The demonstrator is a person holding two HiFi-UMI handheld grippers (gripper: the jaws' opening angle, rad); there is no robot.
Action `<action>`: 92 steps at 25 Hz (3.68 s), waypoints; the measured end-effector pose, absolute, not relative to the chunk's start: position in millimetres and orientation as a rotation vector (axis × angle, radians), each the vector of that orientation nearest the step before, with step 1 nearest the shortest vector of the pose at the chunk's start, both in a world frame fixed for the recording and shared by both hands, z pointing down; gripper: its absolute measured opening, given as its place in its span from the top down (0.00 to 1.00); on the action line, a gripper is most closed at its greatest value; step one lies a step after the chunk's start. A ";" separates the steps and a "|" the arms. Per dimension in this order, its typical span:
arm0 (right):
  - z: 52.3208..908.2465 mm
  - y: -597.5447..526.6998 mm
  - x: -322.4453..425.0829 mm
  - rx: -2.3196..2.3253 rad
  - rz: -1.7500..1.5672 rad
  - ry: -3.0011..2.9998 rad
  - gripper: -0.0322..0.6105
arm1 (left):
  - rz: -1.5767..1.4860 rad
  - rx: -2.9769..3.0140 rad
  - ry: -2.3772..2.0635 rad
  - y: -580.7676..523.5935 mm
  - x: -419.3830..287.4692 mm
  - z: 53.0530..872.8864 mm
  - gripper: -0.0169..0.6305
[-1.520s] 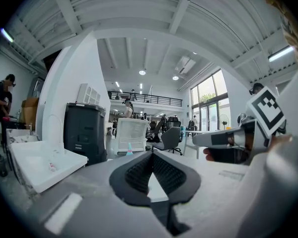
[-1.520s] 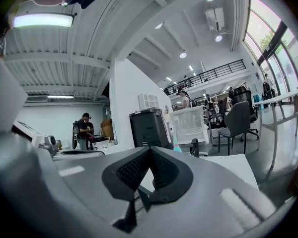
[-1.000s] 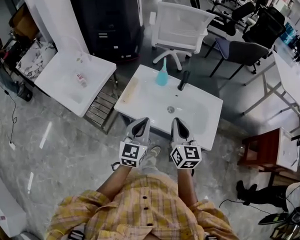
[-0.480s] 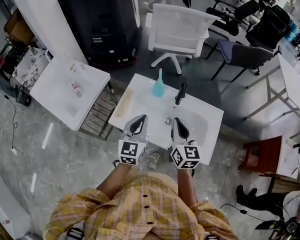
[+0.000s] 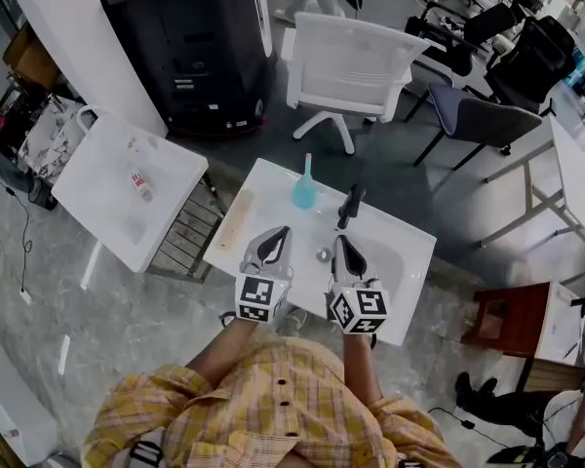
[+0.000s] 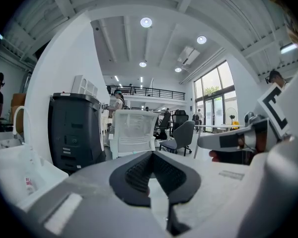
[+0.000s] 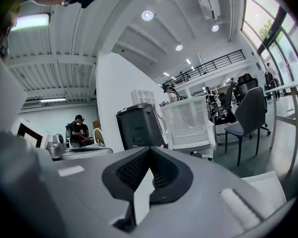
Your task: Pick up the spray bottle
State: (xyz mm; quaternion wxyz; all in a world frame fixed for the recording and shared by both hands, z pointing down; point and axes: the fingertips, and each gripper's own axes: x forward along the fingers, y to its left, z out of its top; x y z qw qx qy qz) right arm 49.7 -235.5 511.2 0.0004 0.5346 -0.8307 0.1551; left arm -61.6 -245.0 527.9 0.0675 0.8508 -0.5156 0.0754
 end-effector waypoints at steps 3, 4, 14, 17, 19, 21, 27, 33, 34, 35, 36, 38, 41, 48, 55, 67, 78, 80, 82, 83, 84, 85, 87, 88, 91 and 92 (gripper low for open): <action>518.9 -246.5 47.1 1.667 0.532 -2.597 0.95 | 0.252 2.560 -1.570 -257.8 -61.3 531.3 0.99; 521.2 -249.6 45.7 1.661 0.540 -2.595 0.95 | 0.257 2.556 -1.576 -261.9 -61.4 532.8 0.99; 532.4 -277.5 50.4 1.651 0.531 -2.584 0.95 | 0.296 2.516 -1.602 -293.4 -61.5 547.5 0.99; 537.9 -281.5 50.0 1.658 0.538 -2.570 0.95 | 0.306 2.509 -1.599 -301.5 -61.3 552.3 0.99; 542.1 -283.5 47.9 1.660 0.551 -2.558 0.95 | 0.315 2.505 -1.592 -307.8 -60.6 556.2 0.99; 545.8 -285.7 45.0 1.662 0.565 -2.545 0.95 | 0.326 2.498 -1.582 -314.6 -60.1 561.5 0.99; 551.8 -297.2 44.3 1.695 0.589 -2.507 0.95 | 0.370 2.492 -1.539 -337.2 -57.3 575.3 0.99; 560.4 -307.5 47.4 1.723 0.605 -2.477 0.95 | 0.386 2.471 -1.520 -359.7 -50.0 588.9 0.97; 562.0 -308.0 47.3 1.725 0.609 -2.472 0.95 | 0.389 2.469 -1.516 -362.0 -48.6 591.4 0.95; 563.2 -308.5 46.9 1.725 0.612 -2.469 0.95 | 0.393 2.466 -1.514 -364.3 -47.7 593.6 0.93; 564.3 -308.8 46.3 1.723 0.613 -2.468 0.95 | 0.395 2.462 -1.513 -366.5 -46.9 595.8 0.92; 566.6 -309.3 46.6 1.722 0.615 -2.463 0.95 | 0.401 2.453 -1.510 -370.7 -45.4 600.0 0.89; 571.9 -310.6 50.6 1.729 0.625 -2.449 0.95 | 0.416 2.441 -1.504 -376.1 -41.4 607.1 0.85; 581.4 -314.6 53.3 1.742 0.649 -2.433 0.95 | 0.454 2.421 -1.490 -388.5 -35.1 620.3 0.81; 583.7 -317.6 52.2 1.740 0.652 -2.431 0.95 | 0.487 2.382 -1.486 -401.4 -33.6 631.8 0.79; 591.4 -317.8 59.4 1.752 0.630 -2.386 0.95 | 0.498 2.337 -1.493 -423.0 -26.0 642.0 0.77; 592.7 -317.2 67.1 1.771 0.639 -2.376 0.95 | 0.548 2.277 -1.508 -429.7 -23.7 658.0 0.77; 594.1 -316.8 67.9 1.774 0.644 -2.372 0.95 | 0.555 2.261 -1.514 -429.6 -25.7 661.9 0.78; 594.7 -317.0 69.2 1.779 0.651 -2.368 0.95 | 0.558 2.252 -1.523 -430.5 -27.5 663.2 0.80; 594.5 -317.1 69.6 1.781 0.653 -2.367 0.95 | 0.558 2.252 -1.527 -431.0 -28.1 662.8 0.81; 594.3 -317.0 69.6 1.782 0.654 -2.367 0.95 | 0.559 2.254 -1.529 -431.3 -28.7 662.1 0.81; 594.2 -316.8 69.4 1.782 0.656 -2.366 0.95 | 0.561 2.258 -1.528 -431.3 -29.1 661.5 0.81; 594.7 -316.2 69.4 1.785 0.658 -2.364 0.95 | 0.573 2.270 -1.523 -430.4 -28.9 661.3 0.82; 595.1 -316.0 69.5 1.785 0.657 -2.362 0.95 | 0.580 2.277 -1.521 -429.9 -28.8 661.5 0.82; 596.7 -315.0 68.9 1.783 0.648 -2.357 0.95 | 0.584 2.289 -1.524 -428.9 -31.0 662.6 0.82; 597.0 -314.4 69.2 1.783 0.647 -2.356 0.95 | 0.583 2.290 -1.526 -429.0 -31.5 662.7 0.82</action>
